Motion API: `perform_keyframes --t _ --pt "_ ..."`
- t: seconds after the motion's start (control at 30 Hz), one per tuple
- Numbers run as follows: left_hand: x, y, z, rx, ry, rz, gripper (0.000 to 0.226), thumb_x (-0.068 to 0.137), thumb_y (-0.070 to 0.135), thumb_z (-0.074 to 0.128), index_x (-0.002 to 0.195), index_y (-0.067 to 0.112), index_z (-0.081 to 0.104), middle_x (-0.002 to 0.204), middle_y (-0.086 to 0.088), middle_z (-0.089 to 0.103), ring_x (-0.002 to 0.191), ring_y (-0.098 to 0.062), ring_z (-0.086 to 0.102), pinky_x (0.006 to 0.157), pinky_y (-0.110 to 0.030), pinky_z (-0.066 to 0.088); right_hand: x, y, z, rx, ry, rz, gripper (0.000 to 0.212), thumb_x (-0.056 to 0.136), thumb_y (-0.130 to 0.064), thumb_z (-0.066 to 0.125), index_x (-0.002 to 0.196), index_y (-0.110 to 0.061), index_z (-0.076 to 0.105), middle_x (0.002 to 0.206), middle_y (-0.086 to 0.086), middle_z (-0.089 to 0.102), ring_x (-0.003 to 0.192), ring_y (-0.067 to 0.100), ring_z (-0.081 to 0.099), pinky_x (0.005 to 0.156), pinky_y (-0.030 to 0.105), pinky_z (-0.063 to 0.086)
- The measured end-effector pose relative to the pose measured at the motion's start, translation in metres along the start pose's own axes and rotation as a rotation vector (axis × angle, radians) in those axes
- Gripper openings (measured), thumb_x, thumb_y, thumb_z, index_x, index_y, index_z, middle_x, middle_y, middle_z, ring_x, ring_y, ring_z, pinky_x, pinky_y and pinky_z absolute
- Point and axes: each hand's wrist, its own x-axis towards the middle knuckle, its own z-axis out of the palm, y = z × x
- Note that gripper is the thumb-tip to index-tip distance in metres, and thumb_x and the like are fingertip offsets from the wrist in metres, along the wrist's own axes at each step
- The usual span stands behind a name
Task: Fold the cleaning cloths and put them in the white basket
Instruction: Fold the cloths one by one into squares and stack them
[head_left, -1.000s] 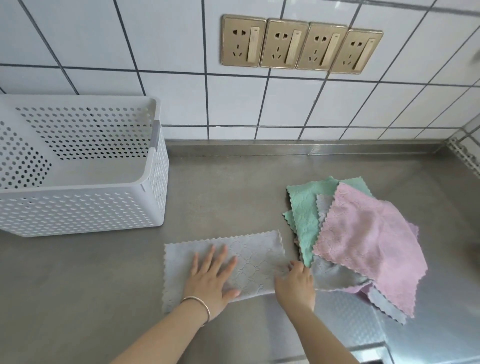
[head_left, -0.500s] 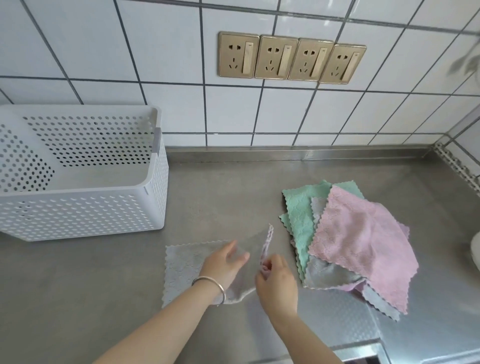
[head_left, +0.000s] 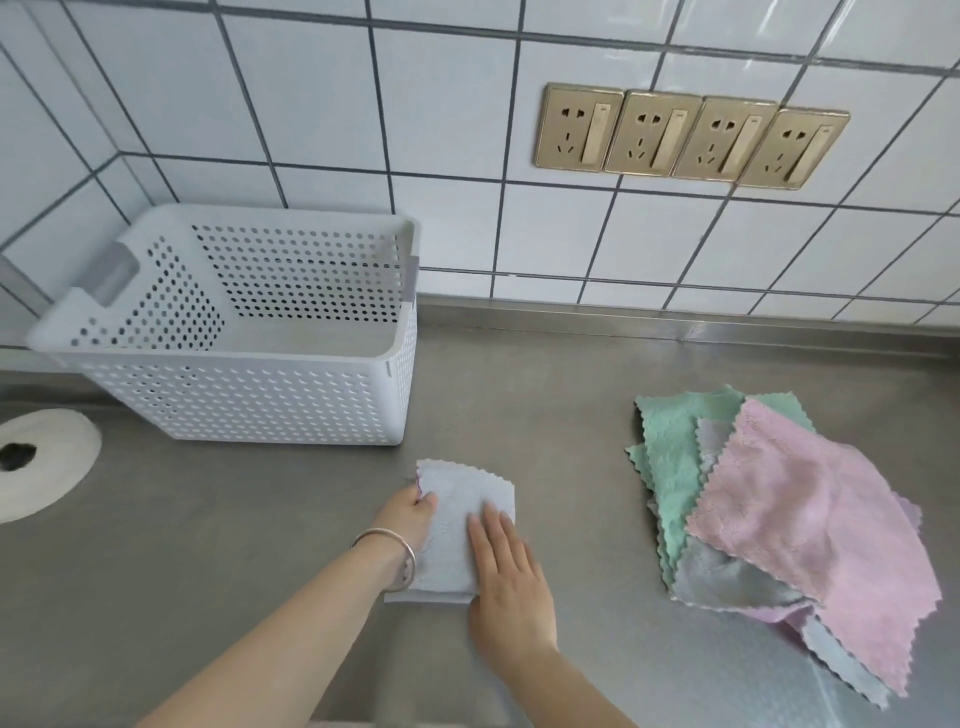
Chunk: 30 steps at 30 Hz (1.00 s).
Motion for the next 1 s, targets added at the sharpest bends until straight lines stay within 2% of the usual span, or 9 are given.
perform_keyframes --t 0.07,0.2,0.33,0.4,0.53,0.63,0.7,0.83,1.0 --pt "0.005 -0.019 -0.004 -0.023 0.024 0.021 0.041 0.083 0.032 0.045 0.119 0.012 0.055 0.12 -0.01 0.062 0.111 -0.025 0.057 0.097 -0.03 0.041 -0.002 0.001 0.011 -0.008 -0.077 -0.006 0.106 0.052 -0.017 0.061 0.148 -0.016 0.015 0.148 0.002 0.03 0.137 0.022 0.024 0.105 0.034 0.04" --pt "0.009 -0.04 -0.005 -0.091 0.091 0.044 0.052 0.087 0.013 0.053 0.136 0.027 0.042 0.127 0.003 0.059 0.114 -0.014 0.057 0.102 -0.028 0.04 -0.002 -0.003 0.023 0.007 -0.09 0.017 0.088 0.063 -0.011 0.024 0.148 -0.014 0.001 0.157 0.001 -0.005 0.145 0.018 -0.007 0.111 0.033 0.005" --pt "0.016 -0.047 -0.001 -0.035 0.193 0.043 0.05 0.084 0.011 0.058 0.131 0.023 0.048 0.109 -0.002 0.066 0.092 -0.015 0.057 0.085 -0.022 0.039 0.001 -0.001 0.024 -0.014 -0.1 0.014 0.089 0.062 -0.013 0.024 0.148 -0.013 -0.001 0.157 0.002 -0.008 0.145 0.018 -0.01 0.11 0.034 0.004" --pt "0.018 -0.05 0.0 -0.032 0.262 0.02 0.048 0.082 0.015 0.062 0.128 0.02 0.051 0.095 -0.003 0.066 0.09 -0.02 0.059 0.084 -0.025 0.041 0.001 -0.002 0.023 -0.025 -0.12 0.01 0.094 0.061 -0.017 0.031 0.148 -0.013 -0.002 0.158 0.004 0.006 0.145 0.019 -0.009 0.109 0.036 0.005" --pt "0.016 -0.054 0.004 0.105 0.381 0.113 0.054 0.082 0.021 0.063 0.132 0.011 0.046 0.12 -0.012 0.057 0.105 -0.027 0.056 0.096 -0.034 0.041 -0.002 -0.003 0.009 -0.025 -0.133 -0.051 0.075 0.066 -0.042 0.044 0.136 -0.014 0.043 0.139 0.009 0.049 0.137 0.026 0.023 0.108 0.036 0.009" --pt "0.006 -0.069 0.007 0.537 0.494 0.37 0.047 0.084 0.029 0.053 0.129 0.016 0.049 0.129 -0.006 0.052 0.112 -0.028 0.051 0.095 -0.039 0.042 0.006 0.001 0.002 -0.067 -0.08 -0.073 0.058 0.079 -0.04 0.04 0.128 -0.014 0.056 0.136 0.007 0.052 0.129 0.021 0.033 0.108 0.036 0.01" --pt "-0.006 -0.086 0.011 0.731 0.415 0.522 0.047 0.085 0.039 0.038 0.127 0.021 0.046 0.134 0.002 0.05 0.118 -0.021 0.046 0.098 -0.04 0.034 0.008 0.005 0.006 -0.101 -0.086 -0.078 0.056 0.081 -0.037 0.037 0.127 -0.012 0.057 0.14 0.007 0.047 0.132 0.023 0.03 0.109 0.037 0.009" --pt "-0.013 -0.116 0.024 0.917 0.251 0.56 0.059 0.093 0.046 0.005 0.142 0.02 0.026 0.155 0.007 0.015 0.143 -0.01 0.004 0.11 -0.046 0.005 0.001 0.012 0.025 -0.087 -0.093 -0.069 0.074 0.08 -0.043 0.037 0.147 -0.015 0.022 0.152 0.005 0.023 0.144 0.02 0.003 0.111 0.039 0.006" --pt "-0.006 -0.12 0.03 0.934 0.257 0.534 0.063 0.092 0.05 0.013 0.147 0.021 0.002 0.157 0.006 -0.004 0.144 -0.009 -0.004 0.11 -0.045 0.003 -0.001 0.012 0.034 -0.078 -0.094 -0.035 0.081 0.08 -0.046 0.039 0.148 -0.018 0.006 0.152 0.004 0.015 0.145 0.019 -0.003 0.112 0.041 0.006"
